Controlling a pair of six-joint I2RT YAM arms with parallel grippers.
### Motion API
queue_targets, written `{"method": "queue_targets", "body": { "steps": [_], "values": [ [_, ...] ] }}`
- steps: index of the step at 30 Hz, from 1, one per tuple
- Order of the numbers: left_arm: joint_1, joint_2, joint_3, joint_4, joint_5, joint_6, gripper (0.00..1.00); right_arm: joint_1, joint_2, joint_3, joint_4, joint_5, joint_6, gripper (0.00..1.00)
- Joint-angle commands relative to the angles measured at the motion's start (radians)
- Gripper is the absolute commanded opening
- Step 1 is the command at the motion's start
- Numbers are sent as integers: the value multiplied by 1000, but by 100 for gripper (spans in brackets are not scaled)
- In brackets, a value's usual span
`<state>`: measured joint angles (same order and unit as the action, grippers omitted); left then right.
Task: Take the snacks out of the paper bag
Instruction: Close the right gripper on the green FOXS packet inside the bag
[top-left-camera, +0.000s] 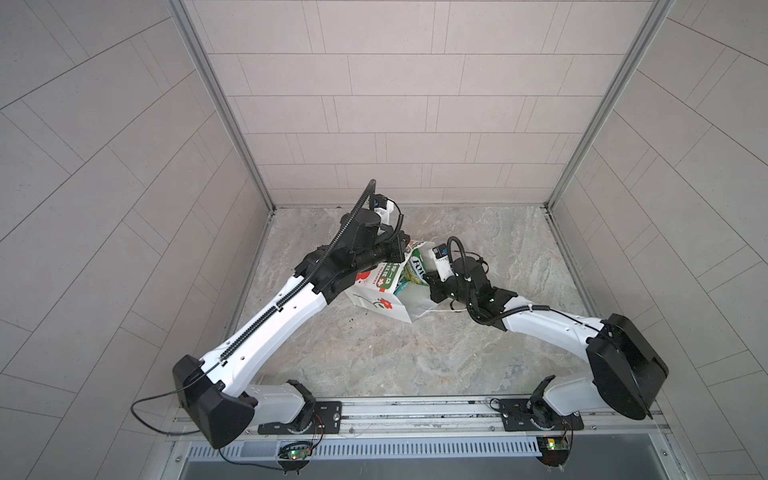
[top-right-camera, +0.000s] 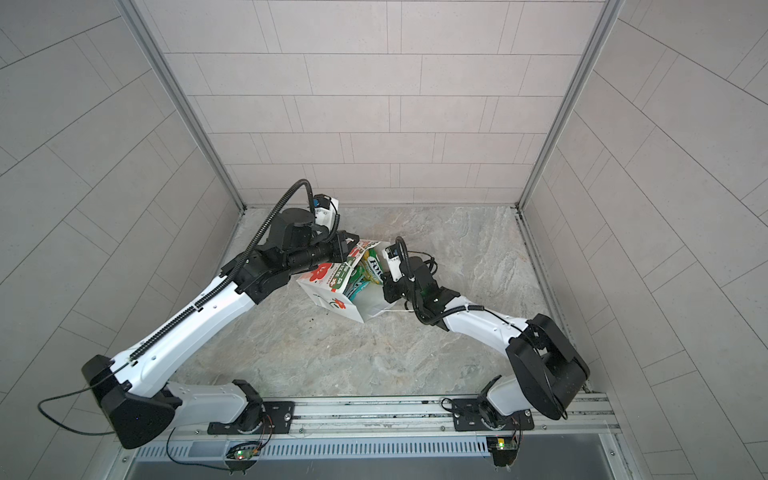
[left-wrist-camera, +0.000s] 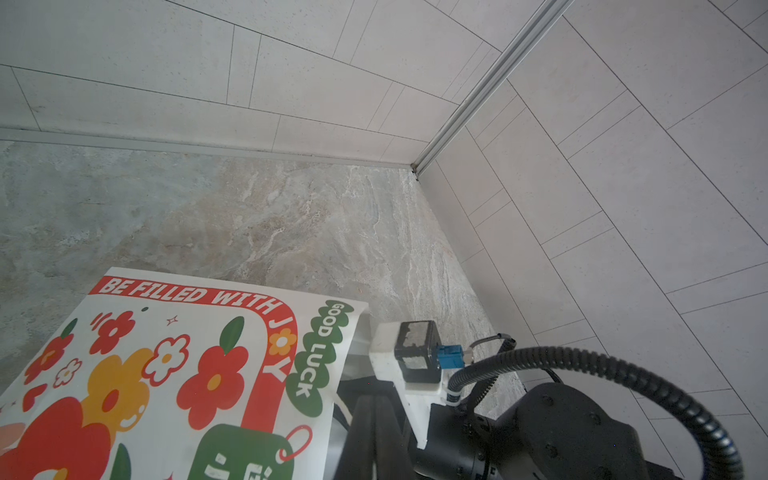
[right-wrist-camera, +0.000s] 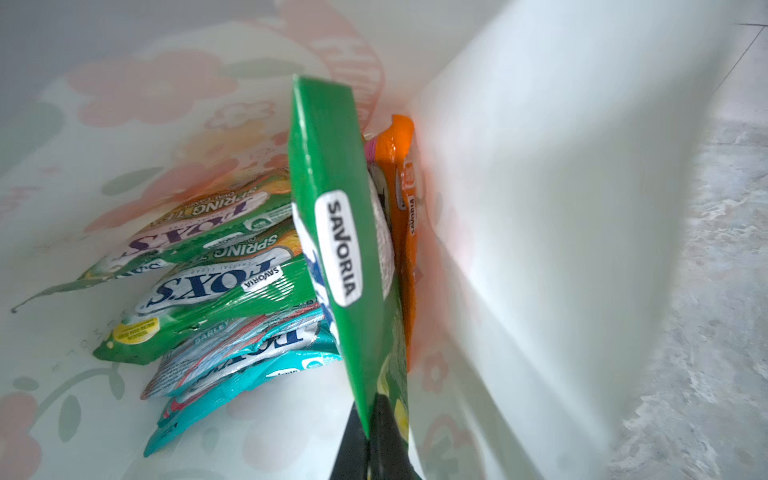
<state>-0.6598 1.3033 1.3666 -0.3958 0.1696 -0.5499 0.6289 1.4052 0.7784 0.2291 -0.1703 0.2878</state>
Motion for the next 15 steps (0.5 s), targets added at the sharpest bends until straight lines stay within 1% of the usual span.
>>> {"method": "queue_targets", "body": {
  "steps": [1, 4, 6, 9, 15],
  "values": [
    [-6, -26, 28, 8, -9, -2, 0, -18, -52, 2, -70, -81, -25, 0],
    [-6, -25, 28, 14, -4, -8, 0, -22, -70, 3, -127, -137, -43, 0],
    [-7, -24, 28, 22, 11, -10, 0, -23, -85, -13, -132, -149, -44, 0],
    [-7, -14, 27, 53, 77, -15, 0, -22, -88, -31, -116, -147, -40, 0],
    [-9, 0, 28, 106, 150, -47, 0, -22, -51, -39, -44, -143, -5, 0]
  ]
}}
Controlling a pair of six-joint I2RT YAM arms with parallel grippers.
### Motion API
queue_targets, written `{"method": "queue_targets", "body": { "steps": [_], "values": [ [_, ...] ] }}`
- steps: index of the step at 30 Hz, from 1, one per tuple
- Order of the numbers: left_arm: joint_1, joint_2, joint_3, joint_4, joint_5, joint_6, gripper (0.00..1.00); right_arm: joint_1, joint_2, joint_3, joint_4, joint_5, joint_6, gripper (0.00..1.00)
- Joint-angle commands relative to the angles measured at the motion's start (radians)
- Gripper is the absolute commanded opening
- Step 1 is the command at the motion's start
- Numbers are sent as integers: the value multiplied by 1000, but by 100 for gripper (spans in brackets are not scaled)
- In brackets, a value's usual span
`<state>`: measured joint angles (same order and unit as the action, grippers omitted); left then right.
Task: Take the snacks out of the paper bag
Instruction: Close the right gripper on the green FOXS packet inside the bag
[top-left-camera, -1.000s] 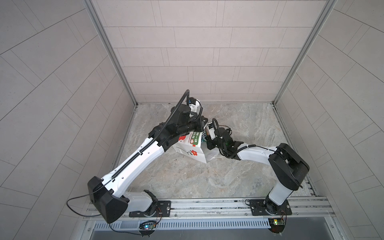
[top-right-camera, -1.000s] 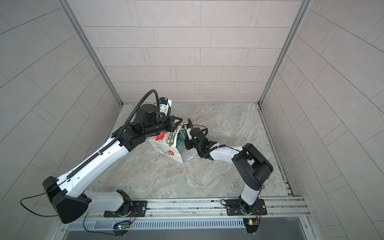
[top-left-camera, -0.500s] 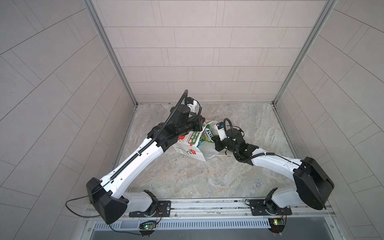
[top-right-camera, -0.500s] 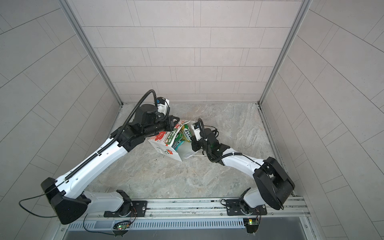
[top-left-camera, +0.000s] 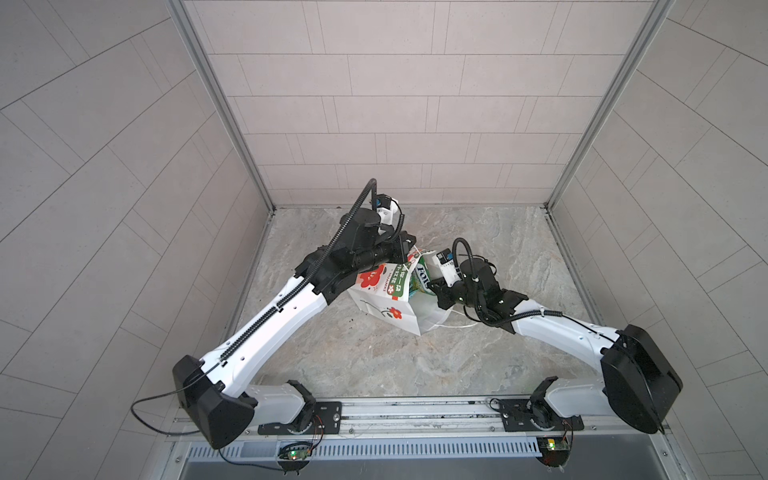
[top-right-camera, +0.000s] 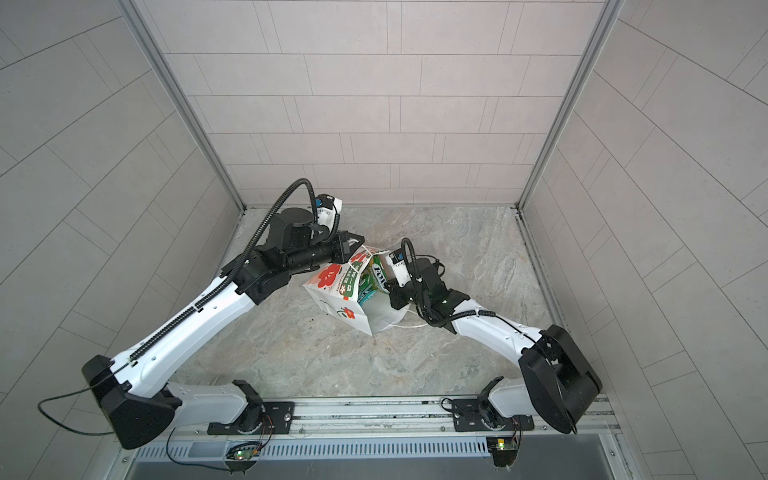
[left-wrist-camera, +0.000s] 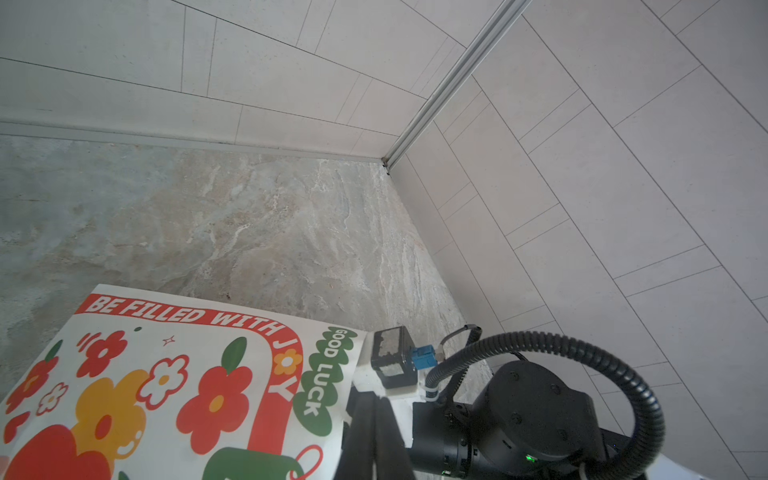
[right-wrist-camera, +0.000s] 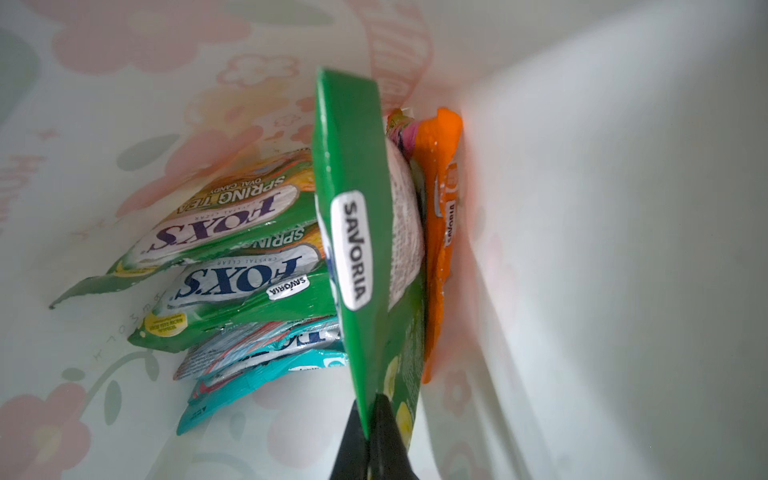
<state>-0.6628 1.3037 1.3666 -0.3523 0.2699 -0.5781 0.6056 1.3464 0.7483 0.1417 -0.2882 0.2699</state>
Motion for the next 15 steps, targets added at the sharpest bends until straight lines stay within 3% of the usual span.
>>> {"method": "queue_targets", "body": {
  "steps": [1, 3, 15],
  "values": [
    [-5, 1, 30, 67, 60, -20, 0, 1, 14, -9, 54, -19, 18, 2],
    [-7, 4, 30, 79, 80, -25, 0, 1, 28, -6, 71, -16, 19, 3],
    [-9, 12, 44, 89, 128, -32, 0, 0, 130, 27, 148, -3, 27, 31]
  ]
}}
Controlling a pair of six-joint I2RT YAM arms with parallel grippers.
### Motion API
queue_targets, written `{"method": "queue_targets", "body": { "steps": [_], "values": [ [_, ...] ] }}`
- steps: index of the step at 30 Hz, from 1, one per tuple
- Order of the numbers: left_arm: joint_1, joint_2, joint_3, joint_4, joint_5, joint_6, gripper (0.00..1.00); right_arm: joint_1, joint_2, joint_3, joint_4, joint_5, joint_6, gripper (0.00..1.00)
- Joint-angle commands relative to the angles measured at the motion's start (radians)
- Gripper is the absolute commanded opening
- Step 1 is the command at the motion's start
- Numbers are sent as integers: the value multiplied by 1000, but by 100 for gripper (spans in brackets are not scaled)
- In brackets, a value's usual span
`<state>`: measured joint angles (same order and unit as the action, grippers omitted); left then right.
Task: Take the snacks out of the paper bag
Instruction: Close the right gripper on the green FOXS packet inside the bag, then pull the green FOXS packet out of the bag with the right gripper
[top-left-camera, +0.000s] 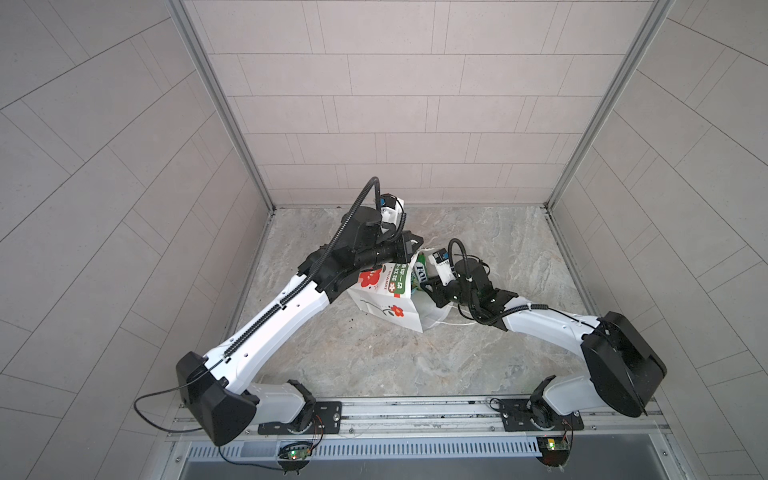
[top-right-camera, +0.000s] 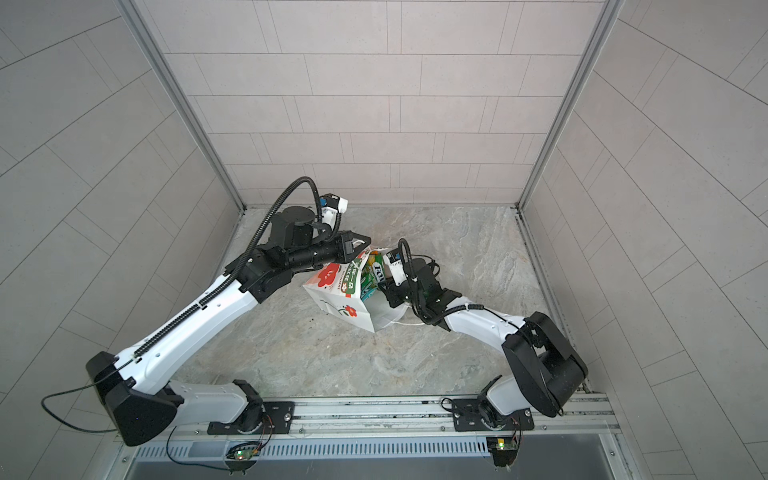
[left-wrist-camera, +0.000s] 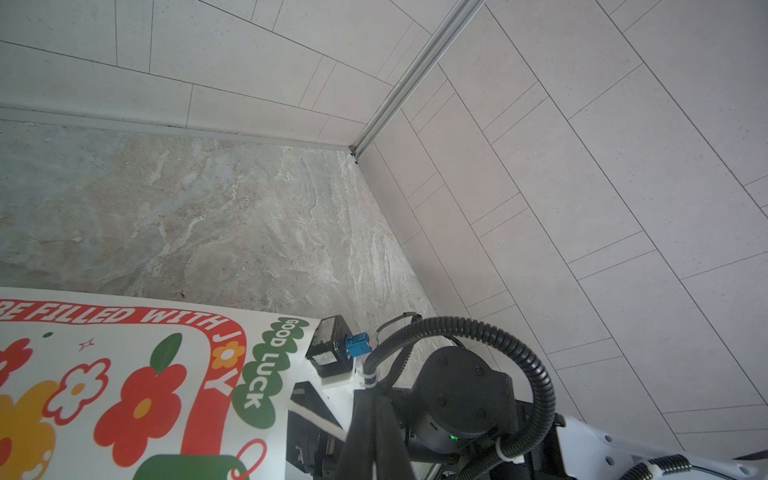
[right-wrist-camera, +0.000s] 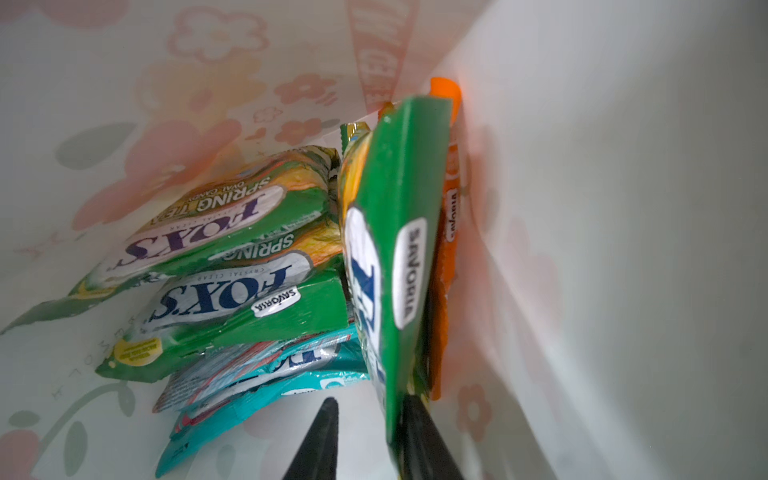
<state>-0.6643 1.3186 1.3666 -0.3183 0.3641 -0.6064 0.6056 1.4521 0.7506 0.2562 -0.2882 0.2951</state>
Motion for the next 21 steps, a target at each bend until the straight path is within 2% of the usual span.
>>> {"method": "queue_targets", "body": {
  "steps": [1, 13, 14, 19, 21],
  "values": [
    [-8, -3, 45, 55, 35, -4, 0, 2, 36, 29, 38, -2, 3, 31],
    [-7, -2, 46, 54, 49, -2, 0, 3, 164, 62, 142, 58, -3, 34],
    [-7, -3, 46, 54, 50, -1, 0, 2, 175, 64, 151, 55, -4, 33],
    [-5, -11, 48, 32, 29, 11, 0, 3, 185, 71, 166, 31, 1, 1],
    [-5, -16, 47, 16, 5, 21, 0, 4, 163, 57, 164, 25, 2, 0]
  ]
}}
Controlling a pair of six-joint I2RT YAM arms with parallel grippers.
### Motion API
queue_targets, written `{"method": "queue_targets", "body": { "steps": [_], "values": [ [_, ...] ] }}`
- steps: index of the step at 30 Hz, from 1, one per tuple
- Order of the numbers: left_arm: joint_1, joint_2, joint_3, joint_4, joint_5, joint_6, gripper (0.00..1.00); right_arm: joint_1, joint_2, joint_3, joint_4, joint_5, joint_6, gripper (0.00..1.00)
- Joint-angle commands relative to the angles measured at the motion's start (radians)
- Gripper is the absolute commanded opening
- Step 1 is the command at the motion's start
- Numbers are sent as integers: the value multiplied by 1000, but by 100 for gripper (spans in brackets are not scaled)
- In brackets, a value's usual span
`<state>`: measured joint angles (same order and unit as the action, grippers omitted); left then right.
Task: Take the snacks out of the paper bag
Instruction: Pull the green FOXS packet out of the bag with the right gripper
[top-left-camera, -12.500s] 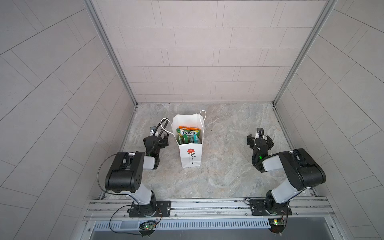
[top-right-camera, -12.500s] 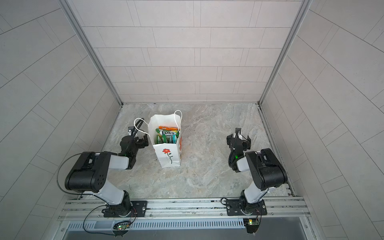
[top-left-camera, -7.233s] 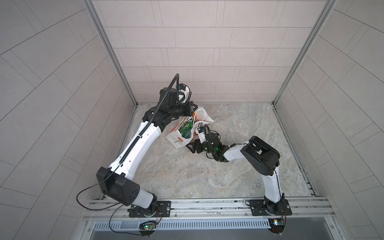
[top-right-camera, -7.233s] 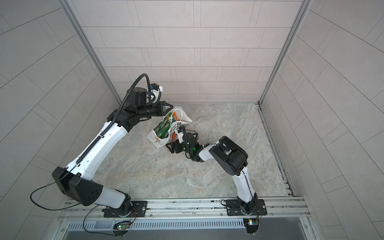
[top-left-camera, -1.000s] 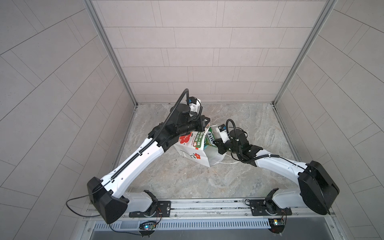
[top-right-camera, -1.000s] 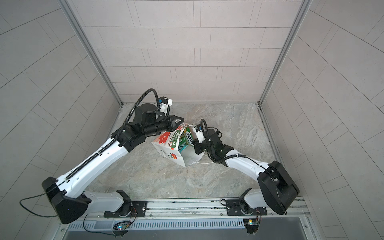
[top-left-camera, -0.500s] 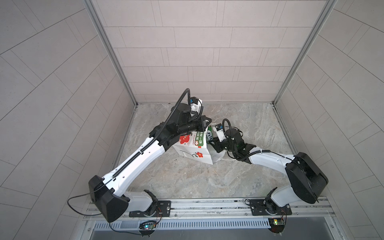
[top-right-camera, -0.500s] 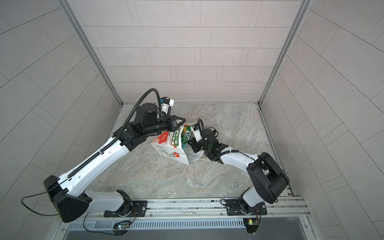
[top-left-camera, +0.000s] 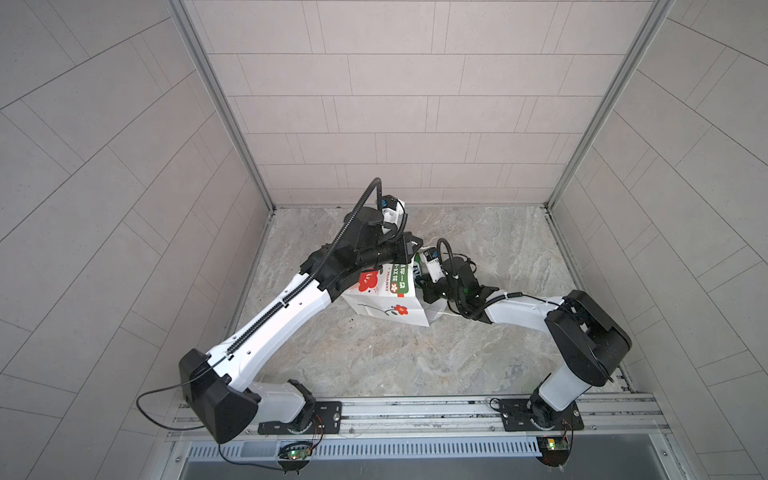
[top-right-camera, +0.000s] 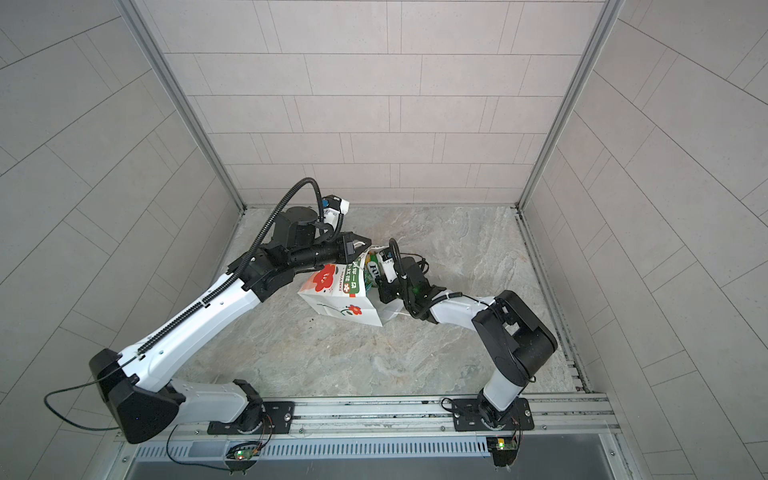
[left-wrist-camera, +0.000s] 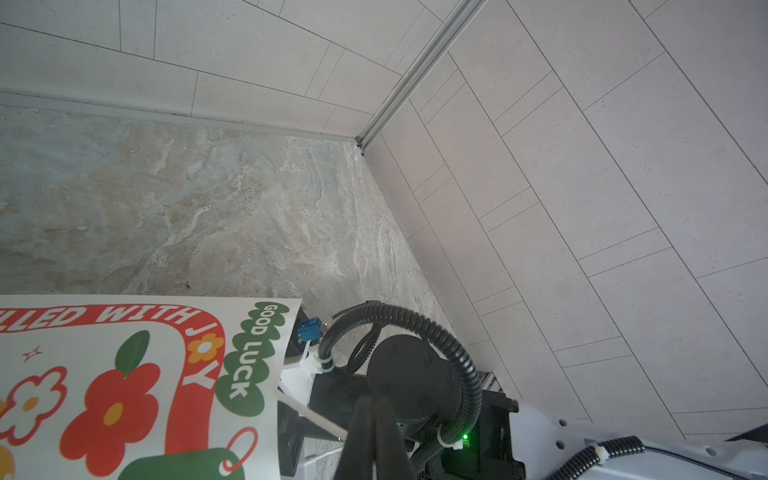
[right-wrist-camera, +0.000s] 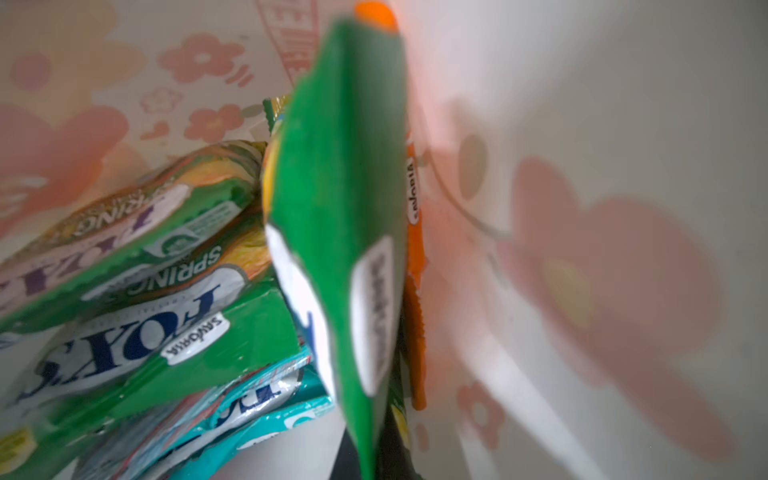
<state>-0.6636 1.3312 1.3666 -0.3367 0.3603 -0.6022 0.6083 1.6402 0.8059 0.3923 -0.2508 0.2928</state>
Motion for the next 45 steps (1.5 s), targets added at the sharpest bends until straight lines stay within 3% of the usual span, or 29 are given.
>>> {"method": "queue_targets", "body": {
  "steps": [1, 20, 26, 39, 45],
  "values": [
    [-7, -29, 46, 27, -3, 21, 0, 2, -37, -6, 25, -13, 4, 0],
    [-6, -34, 34, -94, -329, 24, 0, -5, -518, -108, -328, -100, -54, 0],
    [-8, -31, 26, -91, -376, 8, 0, -15, -640, -98, -429, -99, -63, 0],
    [-8, -15, 34, -84, -320, 28, 0, -82, -799, 0, -507, -134, -9, 0],
    [-8, -17, 34, -96, -315, 41, 0, -138, -825, 94, -566, -66, -1, 0]
  ]
}}
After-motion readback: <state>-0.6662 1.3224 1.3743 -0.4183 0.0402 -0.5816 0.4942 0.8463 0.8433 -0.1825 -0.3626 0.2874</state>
